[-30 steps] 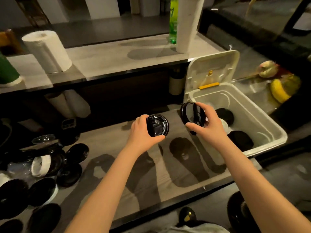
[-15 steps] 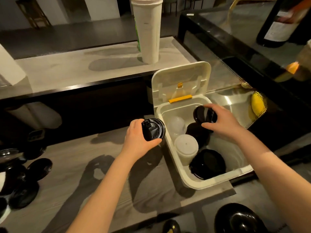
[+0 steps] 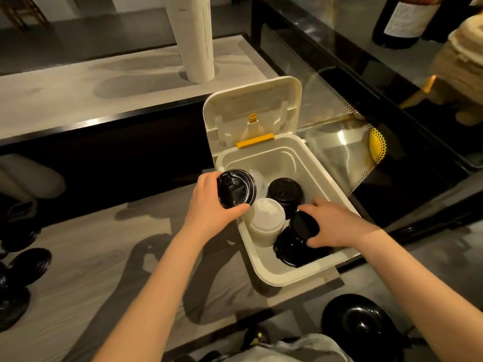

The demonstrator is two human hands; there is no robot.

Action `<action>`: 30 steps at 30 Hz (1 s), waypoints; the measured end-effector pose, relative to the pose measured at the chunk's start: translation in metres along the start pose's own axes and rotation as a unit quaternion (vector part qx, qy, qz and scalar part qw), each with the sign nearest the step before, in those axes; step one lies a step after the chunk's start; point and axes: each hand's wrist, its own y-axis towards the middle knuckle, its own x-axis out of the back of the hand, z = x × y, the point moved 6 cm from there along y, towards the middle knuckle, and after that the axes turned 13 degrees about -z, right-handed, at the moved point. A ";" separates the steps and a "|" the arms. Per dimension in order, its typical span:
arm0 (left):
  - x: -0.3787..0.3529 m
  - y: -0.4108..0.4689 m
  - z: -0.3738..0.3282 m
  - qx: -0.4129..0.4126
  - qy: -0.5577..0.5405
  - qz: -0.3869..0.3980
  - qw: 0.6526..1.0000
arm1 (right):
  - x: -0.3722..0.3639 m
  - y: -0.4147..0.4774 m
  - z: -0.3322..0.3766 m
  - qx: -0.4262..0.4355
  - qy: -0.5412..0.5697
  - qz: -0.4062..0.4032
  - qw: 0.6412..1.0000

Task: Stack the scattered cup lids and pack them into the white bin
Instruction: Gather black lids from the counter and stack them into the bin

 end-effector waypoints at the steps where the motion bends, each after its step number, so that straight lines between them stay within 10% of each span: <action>1: -0.002 0.000 -0.002 -0.003 -0.002 0.002 1.000 | -0.007 -0.001 0.001 -0.001 -0.025 0.012 1.000; 11: -0.014 -0.005 -0.009 -0.031 0.016 0.011 0.999 | -0.027 0.009 0.003 -0.039 -0.062 0.031 0.997; 16: -0.022 -0.007 -0.021 -0.073 0.050 0.029 0.996 | 0.010 0.016 0.007 -0.023 0.086 -0.104 0.991; 21: -0.032 -0.012 -0.045 -0.134 0.083 0.064 0.985 | 0.049 0.026 0.032 -0.023 0.384 -0.154 0.910; 30: -0.038 -0.001 -0.026 -0.137 0.161 0.068 0.975 | 0.073 0.066 0.015 -0.026 0.212 -0.216 0.953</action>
